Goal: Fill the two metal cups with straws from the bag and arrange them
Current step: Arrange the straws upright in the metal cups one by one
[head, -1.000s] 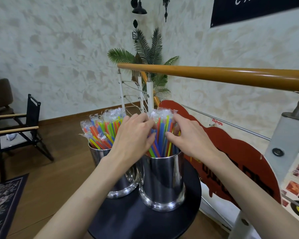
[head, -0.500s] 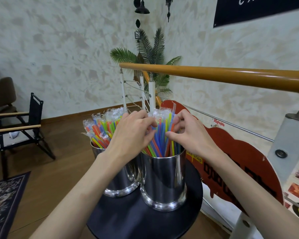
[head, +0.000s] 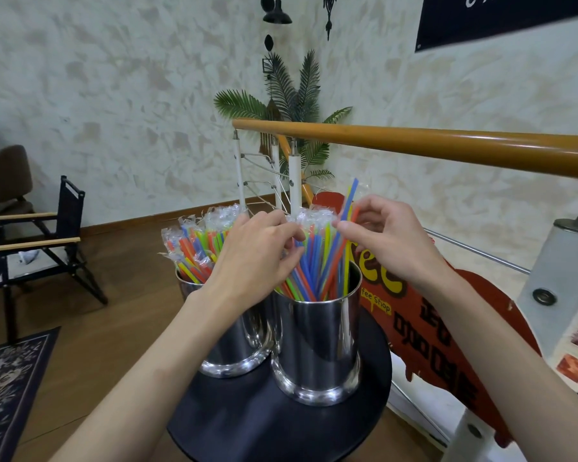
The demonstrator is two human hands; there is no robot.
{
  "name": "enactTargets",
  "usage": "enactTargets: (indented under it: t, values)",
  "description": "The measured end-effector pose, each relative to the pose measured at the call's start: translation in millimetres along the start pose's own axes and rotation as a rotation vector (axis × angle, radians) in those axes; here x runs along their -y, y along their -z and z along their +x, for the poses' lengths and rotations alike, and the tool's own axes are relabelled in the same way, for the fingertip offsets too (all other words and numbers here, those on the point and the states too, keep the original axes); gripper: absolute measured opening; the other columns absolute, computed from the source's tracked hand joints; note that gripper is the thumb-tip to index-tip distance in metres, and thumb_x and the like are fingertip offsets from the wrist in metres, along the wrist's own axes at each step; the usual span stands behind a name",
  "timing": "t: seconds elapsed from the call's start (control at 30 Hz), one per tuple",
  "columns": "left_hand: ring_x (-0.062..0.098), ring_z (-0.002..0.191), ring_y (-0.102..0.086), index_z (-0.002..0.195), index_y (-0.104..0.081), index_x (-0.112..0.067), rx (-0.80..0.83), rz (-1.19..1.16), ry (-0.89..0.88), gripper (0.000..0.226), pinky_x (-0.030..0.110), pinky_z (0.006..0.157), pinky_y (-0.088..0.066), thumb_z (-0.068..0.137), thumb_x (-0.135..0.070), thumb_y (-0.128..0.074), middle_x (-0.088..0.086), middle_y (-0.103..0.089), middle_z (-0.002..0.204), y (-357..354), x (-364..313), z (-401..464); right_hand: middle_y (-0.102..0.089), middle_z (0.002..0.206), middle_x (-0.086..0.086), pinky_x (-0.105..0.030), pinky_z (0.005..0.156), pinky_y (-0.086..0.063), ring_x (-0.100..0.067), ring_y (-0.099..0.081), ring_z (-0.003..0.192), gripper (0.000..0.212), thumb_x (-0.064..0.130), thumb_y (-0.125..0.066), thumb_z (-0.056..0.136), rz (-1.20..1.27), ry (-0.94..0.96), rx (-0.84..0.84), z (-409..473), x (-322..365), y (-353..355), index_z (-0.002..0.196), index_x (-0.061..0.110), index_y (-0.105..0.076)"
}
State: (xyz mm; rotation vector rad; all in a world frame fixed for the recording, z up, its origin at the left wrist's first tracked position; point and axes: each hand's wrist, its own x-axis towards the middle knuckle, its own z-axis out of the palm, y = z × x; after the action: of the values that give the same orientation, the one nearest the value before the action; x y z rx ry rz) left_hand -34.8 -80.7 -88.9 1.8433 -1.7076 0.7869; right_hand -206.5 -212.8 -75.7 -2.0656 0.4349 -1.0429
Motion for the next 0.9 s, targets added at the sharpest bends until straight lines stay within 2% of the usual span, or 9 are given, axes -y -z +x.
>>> enactTargets:
  t: [0.2,0.3,0.37,0.43,0.5,0.57,0.67,0.8,0.9]
  values:
    - [0.012,0.093,-0.053,0.114,-0.069,-0.029,0.085,-0.009,0.02,0.028,0.029,0.08,-0.027,0.094,-0.047,-0.06,-0.014,-0.055,0.095,1.3,1.6,0.6,-0.075,0.084,-0.004,-0.045,0.085,-0.058,-0.023,-0.073,0.086,0.02,0.025,-0.071,0.093,-0.004,-0.006,0.062,0.7,-6.5,-8.2,0.108,0.015,-0.062]
    - [0.008,0.093,-0.045,0.119,-0.067,-0.031,0.161,0.0,0.007,0.036,0.031,0.082,-0.026,0.095,-0.055,-0.056,-0.016,-0.049,0.097,1.9,1.5,0.6,-0.07,0.078,0.004,-0.037,0.078,-0.059,-0.021,-0.071,0.085,0.018,0.022,-0.069,0.095,0.026,-0.009,0.077,4.0,-9.3,-8.4,0.113,0.018,-0.066]
    - [0.01,0.094,-0.049,0.118,-0.067,-0.031,0.164,-0.002,0.004,0.035,0.033,0.083,-0.03,0.096,-0.053,-0.055,-0.015,-0.053,0.097,2.5,3.1,1.0,-0.073,0.087,0.006,-0.029,0.075,-0.056,-0.016,-0.07,0.087,0.011,0.026,-0.067,0.097,0.012,0.008,0.131,6.3,-9.1,-9.6,0.107,0.025,-0.07]
    - [0.015,0.097,-0.057,0.117,-0.069,-0.028,0.143,-0.043,0.015,0.031,0.037,0.086,-0.038,0.098,-0.048,-0.054,-0.011,-0.063,0.1,3.3,5.4,1.7,-0.074,0.092,0.001,-0.031,0.07,-0.055,-0.017,-0.068,0.082,0.007,0.03,-0.065,0.099,-0.022,0.027,0.175,7.1,-9.7,-13.3,0.1,0.027,-0.071]
    - [0.019,0.096,-0.063,0.115,-0.071,-0.024,0.115,-0.115,0.029,0.032,0.044,0.087,-0.047,0.099,-0.044,-0.052,-0.007,-0.069,0.102,5.1,7.0,1.9,-0.071,0.087,0.001,-0.033,0.066,-0.054,-0.013,-0.066,0.074,0.012,0.033,-0.064,0.099,-0.077,0.051,0.182,6.7,-12.2,-18.2,0.099,0.023,-0.07]
    - [0.02,0.095,-0.064,0.115,-0.072,-0.021,0.113,-0.153,0.053,0.033,0.047,0.086,-0.05,0.099,-0.042,-0.051,-0.005,-0.07,0.102,7.9,6.4,2.3,-0.07,0.081,0.006,-0.028,0.063,-0.051,-0.006,-0.064,0.068,0.018,0.035,-0.061,0.1,-0.151,0.085,0.174,4.1,-12.9,-22.3,0.104,0.018,-0.068]
    - [0.013,0.084,-0.057,0.114,-0.072,-0.02,0.118,-0.154,0.045,0.027,0.046,0.084,-0.05,0.1,-0.038,-0.057,-0.008,-0.067,0.096,9.9,6.8,3.1,-0.074,0.081,0.002,-0.025,0.059,-0.055,-0.01,-0.068,0.065,0.023,0.035,-0.064,0.098,-0.218,0.097,0.208,0.2,-14.9,-25.0,0.109,0.015,-0.066]
    - [0.008,0.076,-0.05,0.112,-0.073,-0.02,0.114,-0.146,0.033,0.025,0.043,0.081,-0.05,0.098,-0.035,-0.058,-0.008,-0.067,0.093,10.8,6.5,3.6,-0.075,0.085,-0.002,-0.038,0.074,-0.06,-0.01,-0.072,0.076,0.025,0.03,-0.081,0.086,-0.315,0.017,0.325,0.7,-21.3,-24.1,0.097,0.014,-0.067]
    - [0.007,0.07,-0.046,0.108,-0.074,-0.02,0.105,-0.156,0.034,0.022,0.041,0.077,-0.049,0.097,-0.033,-0.061,-0.008,-0.067,0.091,11.2,6.9,3.6,-0.076,0.086,0.002,-0.036,0.081,-0.061,-0.006,-0.072,0.08,0.024,0.026,-0.086,0.081,-0.307,-0.005,0.416,0.3,-20.5,-23.4,0.096,0.014,-0.072]
